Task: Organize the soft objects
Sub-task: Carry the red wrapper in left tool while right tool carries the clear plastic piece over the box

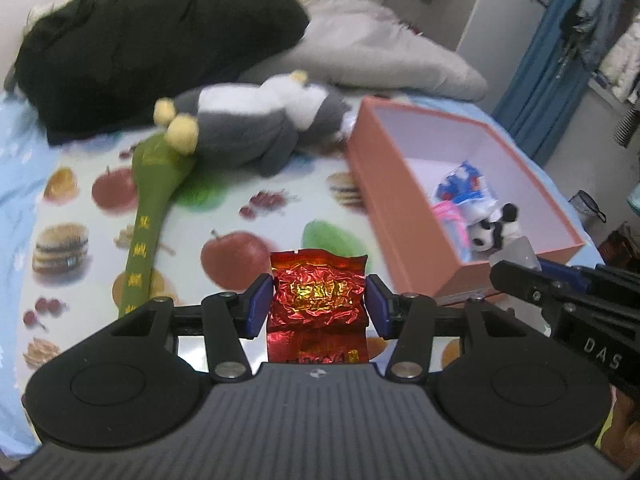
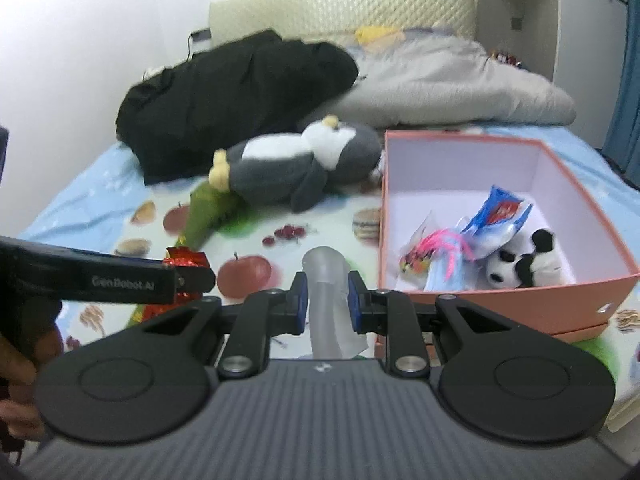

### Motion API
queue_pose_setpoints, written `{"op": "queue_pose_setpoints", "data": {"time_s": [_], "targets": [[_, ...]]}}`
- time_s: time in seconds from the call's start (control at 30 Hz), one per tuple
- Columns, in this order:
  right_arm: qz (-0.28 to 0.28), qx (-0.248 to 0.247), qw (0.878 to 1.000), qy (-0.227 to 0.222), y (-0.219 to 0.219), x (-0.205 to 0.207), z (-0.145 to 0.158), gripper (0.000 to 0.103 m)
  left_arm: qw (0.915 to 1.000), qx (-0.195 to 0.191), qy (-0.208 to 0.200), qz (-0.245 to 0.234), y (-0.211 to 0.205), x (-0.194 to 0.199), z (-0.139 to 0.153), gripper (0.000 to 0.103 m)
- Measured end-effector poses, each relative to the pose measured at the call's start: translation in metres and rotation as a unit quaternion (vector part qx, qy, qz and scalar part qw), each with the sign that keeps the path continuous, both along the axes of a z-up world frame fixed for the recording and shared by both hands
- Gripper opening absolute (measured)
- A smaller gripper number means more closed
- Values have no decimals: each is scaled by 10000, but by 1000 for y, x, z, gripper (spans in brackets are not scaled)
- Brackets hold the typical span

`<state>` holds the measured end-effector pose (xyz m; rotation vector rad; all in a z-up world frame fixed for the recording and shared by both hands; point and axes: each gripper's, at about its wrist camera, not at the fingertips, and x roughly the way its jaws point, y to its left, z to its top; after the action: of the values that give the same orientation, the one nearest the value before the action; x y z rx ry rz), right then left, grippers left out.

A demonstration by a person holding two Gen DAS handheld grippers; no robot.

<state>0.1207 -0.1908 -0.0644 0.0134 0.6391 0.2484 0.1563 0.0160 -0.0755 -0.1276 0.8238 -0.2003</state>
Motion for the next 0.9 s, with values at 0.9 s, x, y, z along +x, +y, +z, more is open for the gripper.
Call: {"op": "queue_pose_setpoints", "data": {"time_s": [0.9], "targets": [[-1009,448,9939,16,-101,-58,31,24,9946,-453,-88,-935,-107,-31,27,56]]}}
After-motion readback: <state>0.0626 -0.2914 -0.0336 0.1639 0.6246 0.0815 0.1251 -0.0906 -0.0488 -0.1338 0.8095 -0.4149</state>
